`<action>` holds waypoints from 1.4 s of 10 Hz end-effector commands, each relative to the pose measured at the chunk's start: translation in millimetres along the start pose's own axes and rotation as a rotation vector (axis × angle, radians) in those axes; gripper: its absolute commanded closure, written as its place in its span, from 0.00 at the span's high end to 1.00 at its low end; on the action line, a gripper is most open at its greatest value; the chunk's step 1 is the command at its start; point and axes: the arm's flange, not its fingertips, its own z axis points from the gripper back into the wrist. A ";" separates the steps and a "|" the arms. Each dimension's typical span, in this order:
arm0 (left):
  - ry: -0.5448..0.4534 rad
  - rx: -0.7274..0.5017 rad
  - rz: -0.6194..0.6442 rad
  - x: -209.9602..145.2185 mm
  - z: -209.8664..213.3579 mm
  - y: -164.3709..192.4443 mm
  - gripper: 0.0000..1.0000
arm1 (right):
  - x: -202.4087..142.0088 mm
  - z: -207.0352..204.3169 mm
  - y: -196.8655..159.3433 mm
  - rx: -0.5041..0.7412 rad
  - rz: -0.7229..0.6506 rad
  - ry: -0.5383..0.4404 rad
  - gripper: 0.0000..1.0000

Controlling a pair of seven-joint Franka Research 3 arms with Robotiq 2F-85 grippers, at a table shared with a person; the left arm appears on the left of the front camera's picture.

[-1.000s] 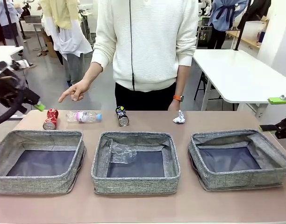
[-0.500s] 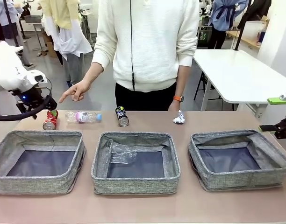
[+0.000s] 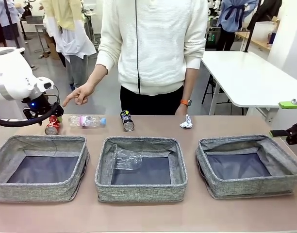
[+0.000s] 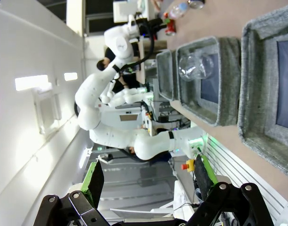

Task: Sort the waste into the appropriate baskets.
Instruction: Pick up the waste item pointed out by the person.

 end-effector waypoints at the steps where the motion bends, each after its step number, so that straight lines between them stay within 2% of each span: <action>1: -0.006 0.015 0.010 1.6 -1.7 -2.3 1.00 | -0.1 -0.3 3.3 0.007 -0.004 -0.003 1.00; 3: 0.002 0.025 0.006 2.5 -3.7 -0.8 1.00 | -0.1 -0.3 3.3 0.007 -0.004 -0.003 1.00; 4: 0.004 0.036 -0.001 3.3 -4.6 -0.7 0.55 | -0.1 -0.3 3.3 0.007 -0.004 -0.003 1.00; 5: 0.008 0.035 0.002 3.3 -4.7 -1.5 0.42 | -0.1 -0.3 3.3 0.007 -0.004 -0.003 1.00; 6: 0.004 0.035 -0.001 3.9 -5.9 0.6 0.00 | -0.1 -0.3 3.3 0.007 -0.004 -0.003 1.00; 7: 0.002 0.037 -0.005 4.1 -6.9 1.1 0.00 | -0.1 -0.3 3.3 0.007 -0.004 -0.003 1.00; 8: 0.005 0.041 -0.007 4.0 -7.5 0.6 0.25 | -0.1 -0.3 3.3 0.007 -0.004 -0.003 1.00; 10: 0.011 0.044 -0.006 2.8 -7.4 0.0 0.00 | -0.1 -0.3 3.3 0.007 -0.004 -0.003 1.00; 14: 0.033 0.041 0.001 0.1 -6.8 1.0 0.00 | -0.1 -0.3 3.3 0.007 -0.004 -0.003 1.00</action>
